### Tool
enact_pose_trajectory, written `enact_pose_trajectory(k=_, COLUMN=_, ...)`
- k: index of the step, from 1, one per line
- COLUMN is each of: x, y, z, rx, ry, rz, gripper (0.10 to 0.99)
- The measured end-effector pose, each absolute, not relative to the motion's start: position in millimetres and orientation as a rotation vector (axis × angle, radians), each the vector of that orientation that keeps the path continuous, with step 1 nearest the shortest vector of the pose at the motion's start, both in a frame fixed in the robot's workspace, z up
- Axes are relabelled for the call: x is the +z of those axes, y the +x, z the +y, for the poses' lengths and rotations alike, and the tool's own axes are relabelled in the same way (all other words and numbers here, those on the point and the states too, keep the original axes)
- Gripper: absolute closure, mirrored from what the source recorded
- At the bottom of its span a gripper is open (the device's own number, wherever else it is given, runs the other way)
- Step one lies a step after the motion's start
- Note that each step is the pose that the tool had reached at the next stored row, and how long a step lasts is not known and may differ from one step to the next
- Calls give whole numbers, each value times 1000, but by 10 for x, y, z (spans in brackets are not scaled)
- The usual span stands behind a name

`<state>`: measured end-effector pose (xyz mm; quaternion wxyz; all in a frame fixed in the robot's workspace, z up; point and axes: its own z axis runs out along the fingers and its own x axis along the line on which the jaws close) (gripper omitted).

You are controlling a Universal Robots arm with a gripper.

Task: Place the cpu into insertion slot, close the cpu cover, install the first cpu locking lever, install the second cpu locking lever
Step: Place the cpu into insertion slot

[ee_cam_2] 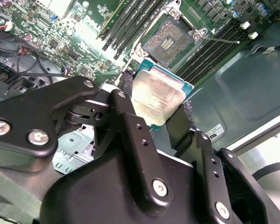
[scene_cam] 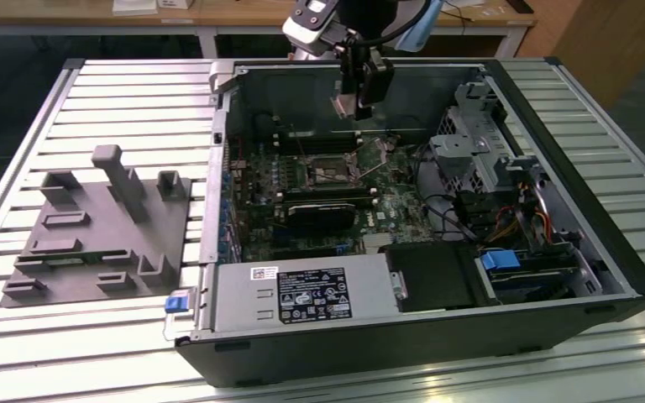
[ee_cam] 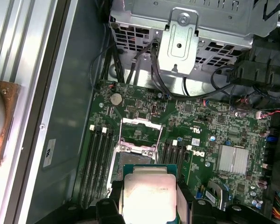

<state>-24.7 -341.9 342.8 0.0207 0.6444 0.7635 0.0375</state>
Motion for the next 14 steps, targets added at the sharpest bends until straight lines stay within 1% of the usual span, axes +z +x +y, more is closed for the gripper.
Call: enact_pose_trajectory(k=14, x=3347, y=-251, z=-3417, rx=113, ry=2077, rz=2296, gripper=549)
